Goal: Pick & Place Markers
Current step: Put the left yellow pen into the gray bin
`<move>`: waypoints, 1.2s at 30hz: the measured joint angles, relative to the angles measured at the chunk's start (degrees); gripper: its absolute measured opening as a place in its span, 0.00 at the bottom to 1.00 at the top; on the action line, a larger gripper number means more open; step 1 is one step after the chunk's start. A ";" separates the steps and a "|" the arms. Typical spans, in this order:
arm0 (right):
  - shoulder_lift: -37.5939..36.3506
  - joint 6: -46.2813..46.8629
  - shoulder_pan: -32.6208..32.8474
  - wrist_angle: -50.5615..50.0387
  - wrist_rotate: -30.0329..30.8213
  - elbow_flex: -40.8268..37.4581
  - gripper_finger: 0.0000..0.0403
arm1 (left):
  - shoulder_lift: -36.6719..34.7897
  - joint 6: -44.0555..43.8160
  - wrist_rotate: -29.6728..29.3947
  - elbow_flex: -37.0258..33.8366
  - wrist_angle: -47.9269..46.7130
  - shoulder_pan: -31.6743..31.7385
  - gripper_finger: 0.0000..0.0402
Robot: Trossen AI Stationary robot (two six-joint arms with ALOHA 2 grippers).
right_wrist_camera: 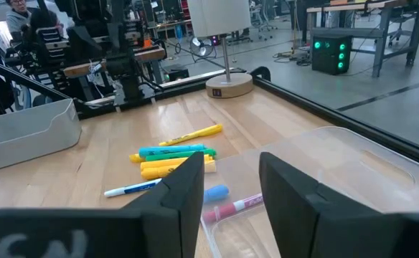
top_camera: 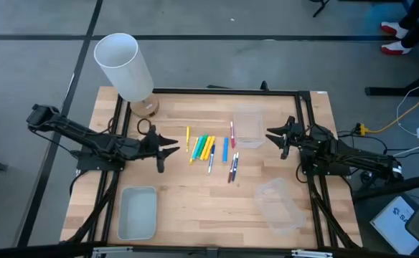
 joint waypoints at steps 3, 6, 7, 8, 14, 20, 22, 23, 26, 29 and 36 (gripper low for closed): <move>-0.01 -0.07 0.01 0.00 0.01 0.02 0.34 | 3.78 -0.81 -4.59 4.33 -4.42 -0.42 0.30; -0.01 -0.03 0.01 0.00 0.01 0.01 0.34 | 7.29 -3.64 -8.41 8.33 -8.87 -0.33 0.30; 0.00 -0.09 0.00 0.00 0.00 0.00 0.34 | 8.37 -4.46 -9.10 9.51 -10.28 -0.33 0.30; 0.00 -0.07 0.00 0.00 0.00 0.00 0.34 | 9.36 -5.34 -9.53 10.68 -11.64 -0.33 0.30; -0.01 -0.06 0.01 0.00 0.00 0.00 0.34 | 14.07 -9.62 -11.37 16.03 -17.76 -0.33 0.30; -0.02 -0.01 0.01 0.00 0.01 0.01 0.34 | 17.72 -14.56 -14.06 18.23 -19.76 0.11 0.30; -0.01 -0.02 0.00 0.00 0.01 0.01 0.34 | 18.66 -16.73 -13.77 18.33 -20.29 1.05 0.30; -0.01 -0.07 0.02 0.00 0.01 0.01 0.34 | 19.20 -17.81 -13.50 18.36 -20.40 1.65 0.30; 0.00 0.00 0.02 0.00 0.02 0.00 0.34 | 20.61 -20.78 -11.86 18.36 -21.24 3.74 0.30; -0.02 -0.08 0.01 0.00 0.01 0.01 0.34 | 21.93 -22.63 -8.84 18.36 -22.16 6.09 0.30; 0.00 0.00 0.01 0.00 0.00 0.00 0.34 | 23.42 -22.68 -4.29 18.36 -21.93 10.62 0.30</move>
